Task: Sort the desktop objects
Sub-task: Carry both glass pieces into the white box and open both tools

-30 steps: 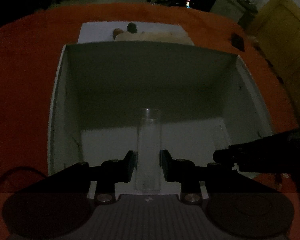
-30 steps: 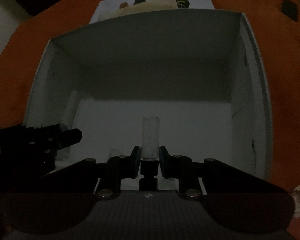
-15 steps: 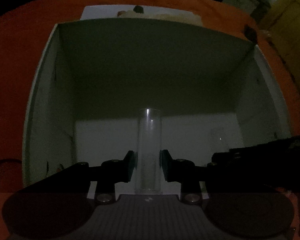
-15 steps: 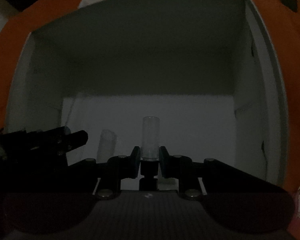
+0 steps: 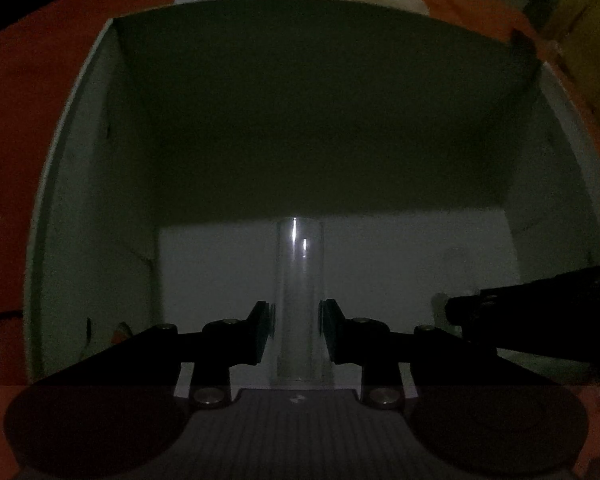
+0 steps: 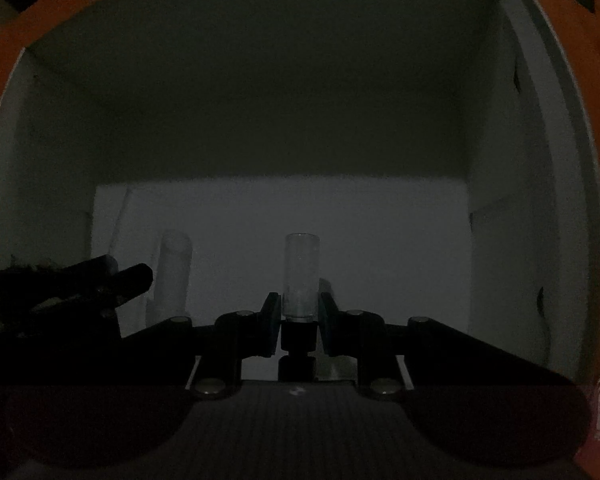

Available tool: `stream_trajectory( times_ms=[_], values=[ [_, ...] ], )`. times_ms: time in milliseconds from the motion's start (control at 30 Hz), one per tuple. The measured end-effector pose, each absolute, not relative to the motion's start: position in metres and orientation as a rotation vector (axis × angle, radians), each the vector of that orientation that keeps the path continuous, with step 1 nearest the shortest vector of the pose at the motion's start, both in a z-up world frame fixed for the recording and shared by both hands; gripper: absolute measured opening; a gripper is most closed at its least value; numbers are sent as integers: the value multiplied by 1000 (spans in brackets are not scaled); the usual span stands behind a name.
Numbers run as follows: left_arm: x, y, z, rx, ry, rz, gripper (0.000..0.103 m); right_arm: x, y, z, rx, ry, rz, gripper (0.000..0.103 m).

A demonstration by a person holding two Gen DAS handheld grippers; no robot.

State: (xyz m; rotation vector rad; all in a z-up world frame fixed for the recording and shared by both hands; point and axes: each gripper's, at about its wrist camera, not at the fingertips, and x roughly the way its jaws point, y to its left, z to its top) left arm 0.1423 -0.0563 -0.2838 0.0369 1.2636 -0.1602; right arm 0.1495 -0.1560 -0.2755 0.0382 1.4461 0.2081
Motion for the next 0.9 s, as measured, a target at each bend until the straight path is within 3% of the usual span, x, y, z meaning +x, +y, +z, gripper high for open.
stream_trajectory(
  times_ms=[667, 700, 800, 900],
  values=[
    [146, -58, -286, 44, 1303, -137, 31, 146, -159, -290, -12, 1477, 188, 23],
    [146, -58, -286, 42, 1304, -138, 34, 146, -159, -289, -10, 1477, 185, 25],
    [146, -57, -284, 32, 1297, -135, 44, 147, -157, -291, 5, 1476, 179, 45],
    [146, -56, -283, 29, 1292, -136, 47, 146, -155, -291, 16, 1465, 178, 56]
  ],
)
